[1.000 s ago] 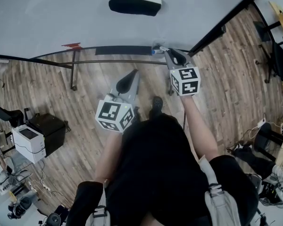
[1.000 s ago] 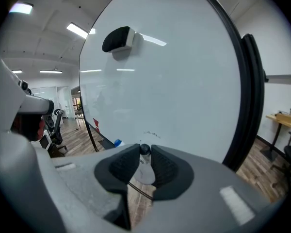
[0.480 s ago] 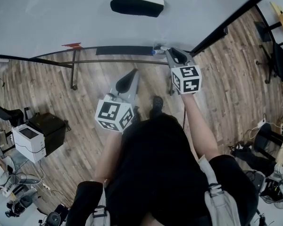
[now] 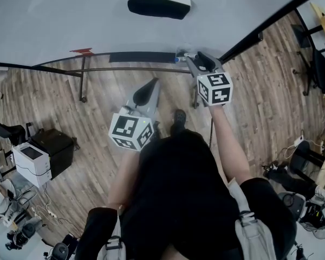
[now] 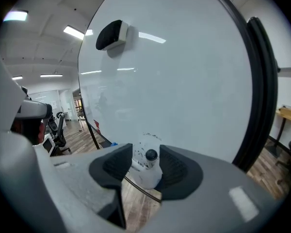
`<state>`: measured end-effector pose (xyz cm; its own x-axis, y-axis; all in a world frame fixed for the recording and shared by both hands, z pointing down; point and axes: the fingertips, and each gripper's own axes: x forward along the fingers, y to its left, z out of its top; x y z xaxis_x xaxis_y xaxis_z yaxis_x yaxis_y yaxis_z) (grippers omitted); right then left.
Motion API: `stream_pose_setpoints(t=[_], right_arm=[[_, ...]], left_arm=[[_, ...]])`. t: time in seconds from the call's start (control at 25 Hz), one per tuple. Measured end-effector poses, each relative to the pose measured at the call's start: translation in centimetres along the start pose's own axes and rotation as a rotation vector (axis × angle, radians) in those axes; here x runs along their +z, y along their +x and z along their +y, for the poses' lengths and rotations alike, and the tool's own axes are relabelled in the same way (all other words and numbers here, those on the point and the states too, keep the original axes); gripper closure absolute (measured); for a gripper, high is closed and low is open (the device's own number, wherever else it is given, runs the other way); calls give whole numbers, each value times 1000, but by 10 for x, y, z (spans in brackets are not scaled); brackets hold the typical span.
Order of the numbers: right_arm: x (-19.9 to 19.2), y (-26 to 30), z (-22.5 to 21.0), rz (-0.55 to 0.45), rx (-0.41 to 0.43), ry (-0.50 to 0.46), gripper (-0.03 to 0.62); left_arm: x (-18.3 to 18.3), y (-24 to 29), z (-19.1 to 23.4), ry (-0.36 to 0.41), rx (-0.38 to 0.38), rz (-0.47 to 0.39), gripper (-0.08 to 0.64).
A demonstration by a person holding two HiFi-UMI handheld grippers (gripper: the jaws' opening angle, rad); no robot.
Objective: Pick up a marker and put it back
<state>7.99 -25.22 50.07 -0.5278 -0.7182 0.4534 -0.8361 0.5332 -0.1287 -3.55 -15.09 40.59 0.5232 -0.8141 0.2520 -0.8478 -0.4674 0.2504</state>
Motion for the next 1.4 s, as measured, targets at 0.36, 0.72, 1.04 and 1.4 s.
stream_pose_setpoints(t=[0.36,0.72,1.04,1.4], right_arm=[[14,-18,1,-50,-47,5,416],[34,-71,25,-193,-87,37,553],[38,-106,79,-277,22,103,589],[32,-140,134,-336,67,65,591]], left_arm=[[-1,-3,-1,0,-28,-1,545],[-7,-29,-6,6,-84,-10,545],[-11,-55,-14,9,-150,-18,545],[-19,-76,-25,10,-214,-10,545]])
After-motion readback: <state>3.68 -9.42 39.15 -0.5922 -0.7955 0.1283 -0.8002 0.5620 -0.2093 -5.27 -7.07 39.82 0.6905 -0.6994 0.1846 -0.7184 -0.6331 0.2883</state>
